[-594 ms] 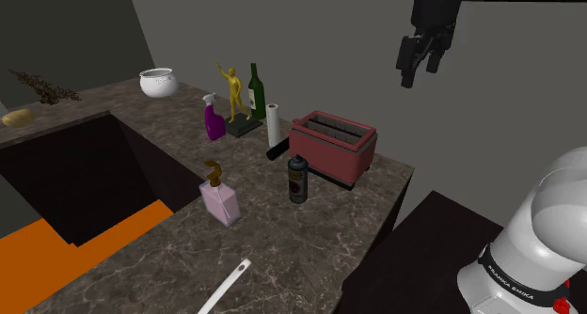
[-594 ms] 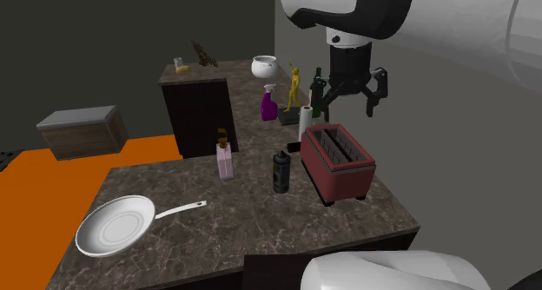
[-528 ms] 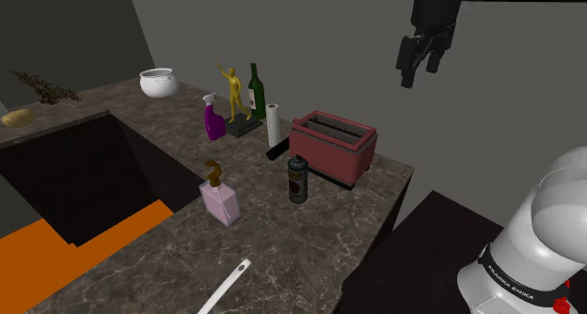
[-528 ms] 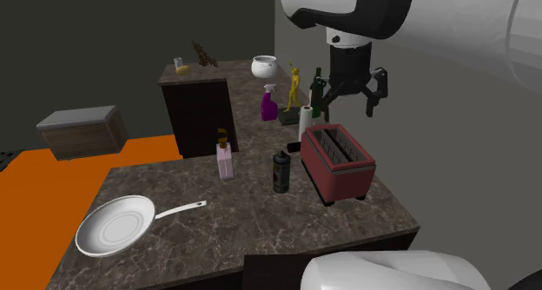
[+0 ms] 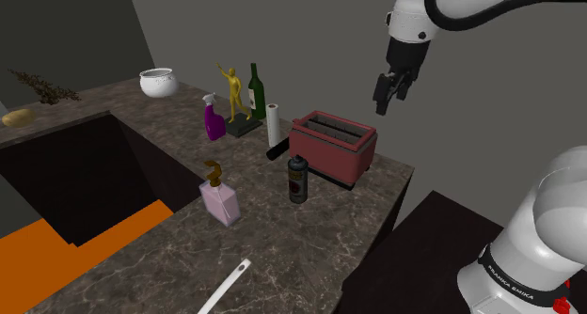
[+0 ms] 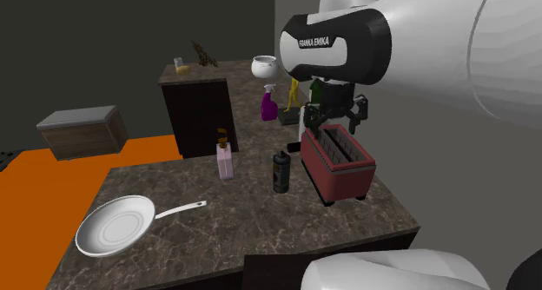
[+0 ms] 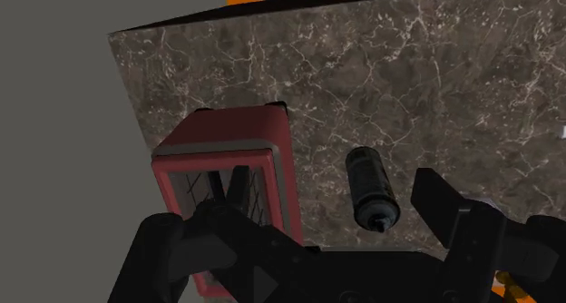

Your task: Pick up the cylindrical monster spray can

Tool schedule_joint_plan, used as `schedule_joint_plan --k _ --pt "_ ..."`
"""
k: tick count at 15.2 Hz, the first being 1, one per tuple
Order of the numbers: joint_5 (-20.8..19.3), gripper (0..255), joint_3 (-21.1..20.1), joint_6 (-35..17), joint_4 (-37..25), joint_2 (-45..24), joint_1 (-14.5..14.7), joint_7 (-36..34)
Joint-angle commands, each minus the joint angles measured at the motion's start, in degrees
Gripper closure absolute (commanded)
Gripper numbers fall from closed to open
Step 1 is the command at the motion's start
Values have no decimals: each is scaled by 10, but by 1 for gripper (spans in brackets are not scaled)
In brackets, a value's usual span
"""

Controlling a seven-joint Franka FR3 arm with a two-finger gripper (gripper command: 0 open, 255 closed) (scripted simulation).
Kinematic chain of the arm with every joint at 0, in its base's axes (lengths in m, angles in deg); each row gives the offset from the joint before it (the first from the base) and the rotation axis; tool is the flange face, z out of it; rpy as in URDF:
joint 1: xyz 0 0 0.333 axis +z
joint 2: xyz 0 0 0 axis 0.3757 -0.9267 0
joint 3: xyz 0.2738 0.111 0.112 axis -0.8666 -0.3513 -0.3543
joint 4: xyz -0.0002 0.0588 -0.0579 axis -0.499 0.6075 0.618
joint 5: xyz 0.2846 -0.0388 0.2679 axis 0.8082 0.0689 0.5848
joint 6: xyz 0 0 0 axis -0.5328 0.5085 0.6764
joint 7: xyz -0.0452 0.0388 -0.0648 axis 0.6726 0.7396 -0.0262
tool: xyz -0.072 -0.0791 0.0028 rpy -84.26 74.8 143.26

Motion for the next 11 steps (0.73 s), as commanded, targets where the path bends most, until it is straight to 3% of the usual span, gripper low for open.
schedule_joint_plan --k 1,11 --pt "0 0 3 -69 32 -16 7 9" --pt "-1 0 19 -382 101 -174 37 61"
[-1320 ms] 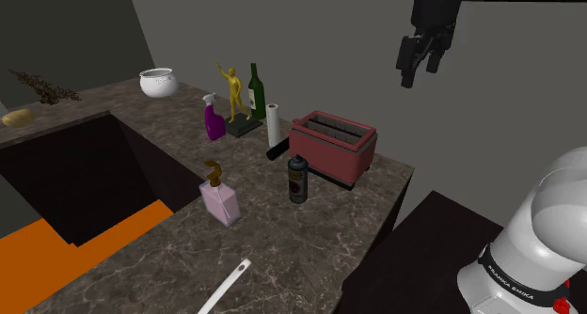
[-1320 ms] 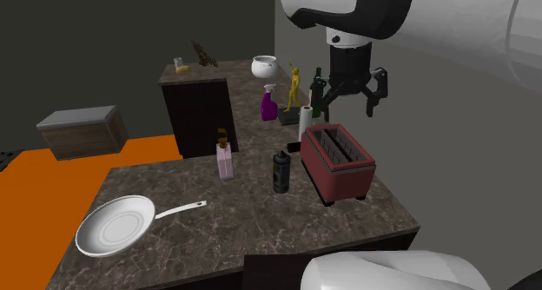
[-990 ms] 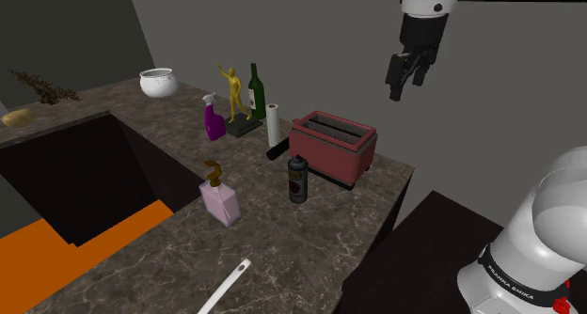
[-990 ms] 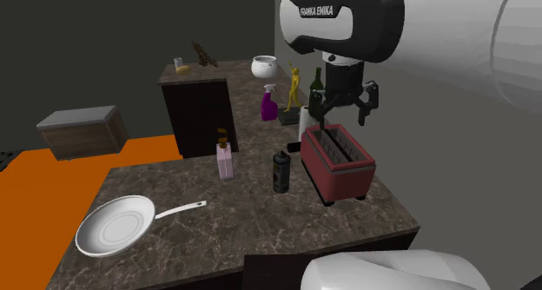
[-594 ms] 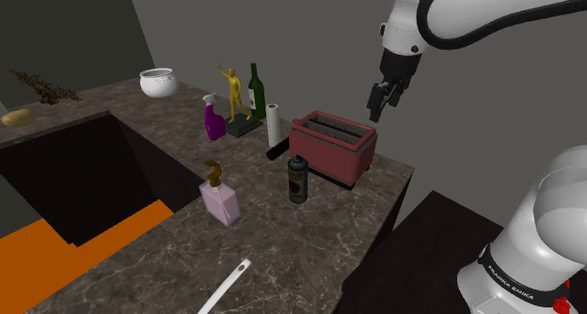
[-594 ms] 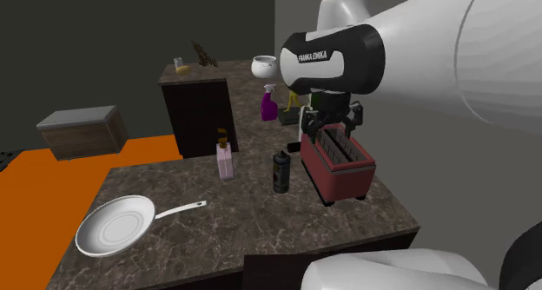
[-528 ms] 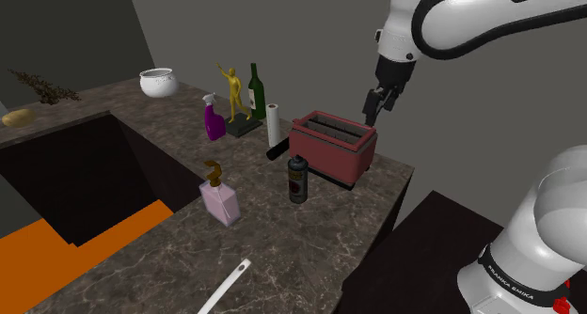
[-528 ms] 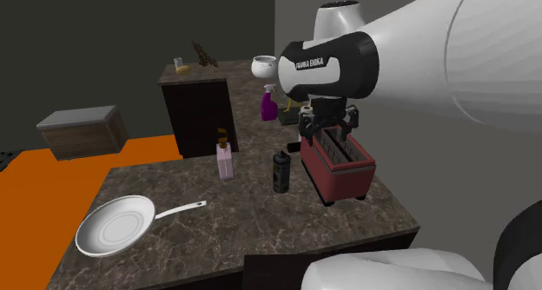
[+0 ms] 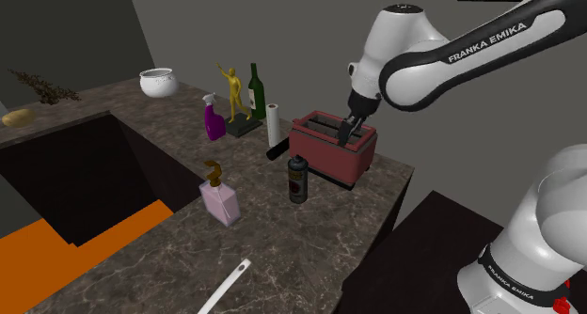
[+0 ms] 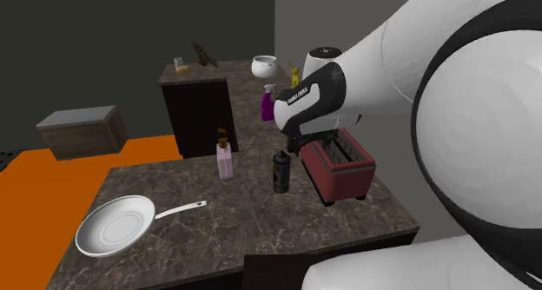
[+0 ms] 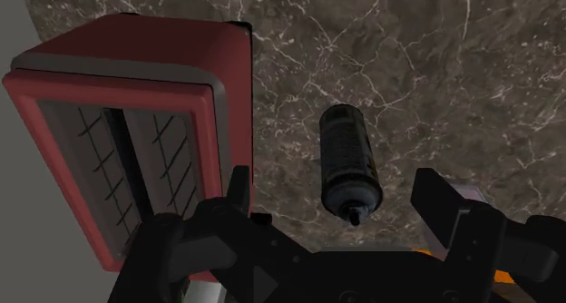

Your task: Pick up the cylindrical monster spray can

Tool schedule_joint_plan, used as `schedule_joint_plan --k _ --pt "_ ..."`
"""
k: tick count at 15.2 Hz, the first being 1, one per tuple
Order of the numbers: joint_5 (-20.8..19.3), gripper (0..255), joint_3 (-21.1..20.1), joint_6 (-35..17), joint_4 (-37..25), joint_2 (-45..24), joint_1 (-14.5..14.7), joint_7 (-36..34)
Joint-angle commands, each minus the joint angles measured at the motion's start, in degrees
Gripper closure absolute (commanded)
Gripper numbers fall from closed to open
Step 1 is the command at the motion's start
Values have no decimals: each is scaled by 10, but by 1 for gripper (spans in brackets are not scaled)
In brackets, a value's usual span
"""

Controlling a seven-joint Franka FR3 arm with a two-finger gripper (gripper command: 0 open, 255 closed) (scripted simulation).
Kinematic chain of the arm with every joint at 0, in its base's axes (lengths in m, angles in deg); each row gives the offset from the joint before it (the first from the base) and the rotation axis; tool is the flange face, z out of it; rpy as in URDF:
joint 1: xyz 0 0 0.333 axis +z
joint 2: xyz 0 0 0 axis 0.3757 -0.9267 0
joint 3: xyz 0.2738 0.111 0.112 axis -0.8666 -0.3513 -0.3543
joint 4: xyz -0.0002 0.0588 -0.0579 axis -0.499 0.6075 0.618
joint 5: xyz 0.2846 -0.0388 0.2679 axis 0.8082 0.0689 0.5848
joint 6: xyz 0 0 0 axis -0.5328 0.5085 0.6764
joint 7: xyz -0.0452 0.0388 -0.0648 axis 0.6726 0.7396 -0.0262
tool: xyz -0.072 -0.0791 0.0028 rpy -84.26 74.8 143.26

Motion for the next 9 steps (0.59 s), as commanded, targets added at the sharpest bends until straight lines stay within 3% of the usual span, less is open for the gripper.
schedule_joint_plan --k 1,9 --pt "0 0 4 -67 6 -41 6 13" --pt "27 0 13 -294 -33 -240 41 80"
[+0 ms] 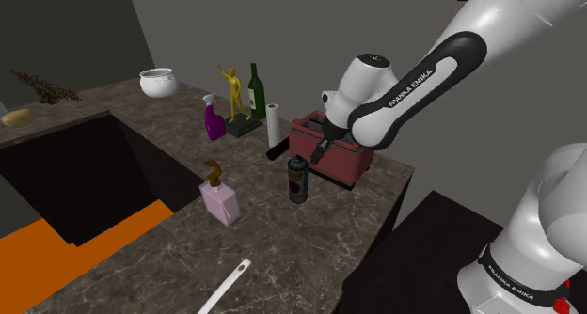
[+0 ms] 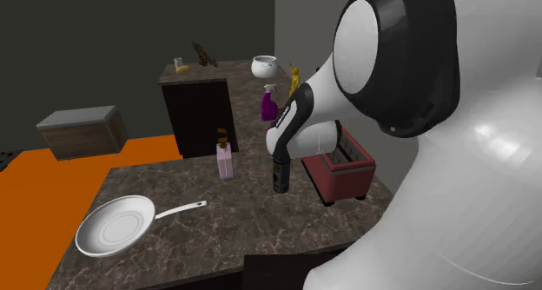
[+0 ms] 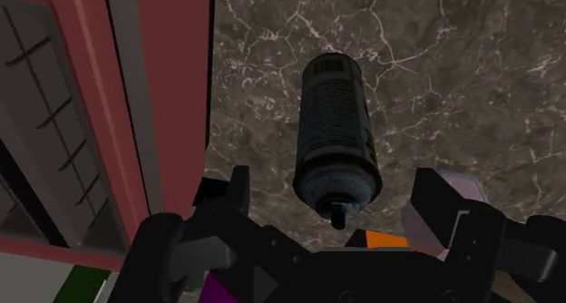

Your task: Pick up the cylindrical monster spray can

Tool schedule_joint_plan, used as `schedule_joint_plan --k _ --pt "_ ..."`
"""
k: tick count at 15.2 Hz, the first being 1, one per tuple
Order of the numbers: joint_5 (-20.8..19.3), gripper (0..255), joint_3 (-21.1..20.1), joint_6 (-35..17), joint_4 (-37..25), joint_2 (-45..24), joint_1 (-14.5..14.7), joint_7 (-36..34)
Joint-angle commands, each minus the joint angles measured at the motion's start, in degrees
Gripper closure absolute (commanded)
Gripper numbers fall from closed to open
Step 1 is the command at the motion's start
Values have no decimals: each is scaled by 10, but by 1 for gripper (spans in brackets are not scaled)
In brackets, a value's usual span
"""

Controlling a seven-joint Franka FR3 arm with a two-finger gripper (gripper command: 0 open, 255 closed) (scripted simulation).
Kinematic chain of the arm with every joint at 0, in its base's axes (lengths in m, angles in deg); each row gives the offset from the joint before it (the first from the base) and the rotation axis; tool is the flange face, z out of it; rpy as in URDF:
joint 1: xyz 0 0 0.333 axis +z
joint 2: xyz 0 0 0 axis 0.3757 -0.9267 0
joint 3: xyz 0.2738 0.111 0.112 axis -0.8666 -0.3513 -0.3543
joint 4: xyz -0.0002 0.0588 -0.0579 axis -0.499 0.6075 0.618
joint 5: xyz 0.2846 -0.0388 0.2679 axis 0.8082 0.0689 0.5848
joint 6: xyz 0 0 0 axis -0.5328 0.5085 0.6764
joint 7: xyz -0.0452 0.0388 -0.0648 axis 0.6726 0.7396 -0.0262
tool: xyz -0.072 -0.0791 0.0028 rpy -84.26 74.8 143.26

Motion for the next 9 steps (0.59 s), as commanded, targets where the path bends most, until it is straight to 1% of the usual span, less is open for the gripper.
schedule_joint_plan --k 1,2,4,9 --pt "20 0 -1 -54 -17 -54 11 26" --pt "39 0 -5 -77 -28 -79 13 48" --pt "77 0 -33 -115 -50 -125 -1 91" --pt "78 0 -39 -155 -52 -167 -7 93"
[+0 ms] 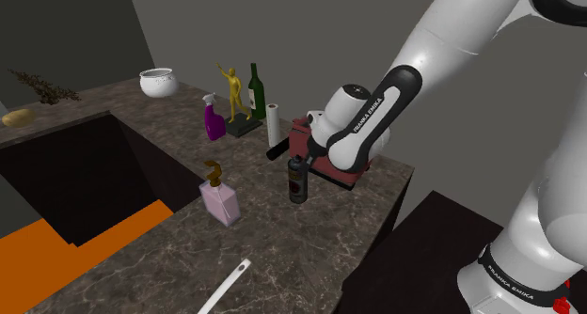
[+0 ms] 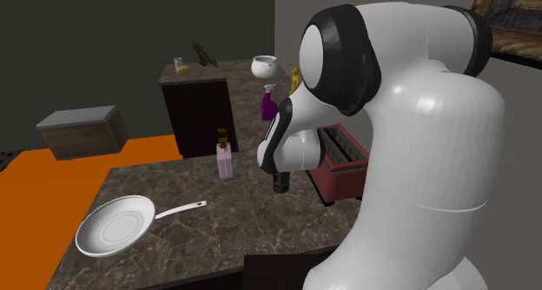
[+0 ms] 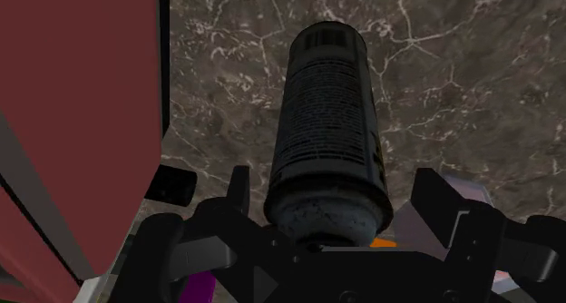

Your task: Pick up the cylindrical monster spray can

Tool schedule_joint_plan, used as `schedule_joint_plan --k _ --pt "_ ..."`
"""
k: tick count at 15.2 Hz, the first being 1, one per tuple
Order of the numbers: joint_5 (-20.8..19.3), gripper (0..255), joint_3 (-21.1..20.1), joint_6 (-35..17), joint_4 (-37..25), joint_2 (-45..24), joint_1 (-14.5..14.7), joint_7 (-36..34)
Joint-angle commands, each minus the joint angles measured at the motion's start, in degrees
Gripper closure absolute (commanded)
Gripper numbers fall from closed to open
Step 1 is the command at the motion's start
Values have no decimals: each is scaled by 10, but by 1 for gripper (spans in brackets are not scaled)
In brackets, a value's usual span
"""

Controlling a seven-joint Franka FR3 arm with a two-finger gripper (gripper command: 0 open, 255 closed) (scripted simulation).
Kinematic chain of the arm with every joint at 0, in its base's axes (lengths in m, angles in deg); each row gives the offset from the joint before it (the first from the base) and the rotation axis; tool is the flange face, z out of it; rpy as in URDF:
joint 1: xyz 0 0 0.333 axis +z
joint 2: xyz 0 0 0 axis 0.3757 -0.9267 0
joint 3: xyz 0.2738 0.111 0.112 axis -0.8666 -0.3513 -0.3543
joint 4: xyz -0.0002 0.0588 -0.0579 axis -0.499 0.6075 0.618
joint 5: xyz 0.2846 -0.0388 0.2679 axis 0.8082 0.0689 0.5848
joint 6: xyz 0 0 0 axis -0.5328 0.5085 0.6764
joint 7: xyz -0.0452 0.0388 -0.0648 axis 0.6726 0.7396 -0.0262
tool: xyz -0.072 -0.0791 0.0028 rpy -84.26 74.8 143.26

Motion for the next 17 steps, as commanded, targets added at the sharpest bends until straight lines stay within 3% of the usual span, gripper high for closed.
schedule_joint_plan --k 1,4,5,14,17 --pt "1 0 -4 -16 -1 -16 -4 2" --pt "0 0 -5 -29 -2 -30 -5 2" --pt "0 255 -5 -28 -3 -30 -5 2" --pt "0 255 -5 -28 -2 -30 -5 2" --pt "0 255 -3 -5 0 -4 -3 1"
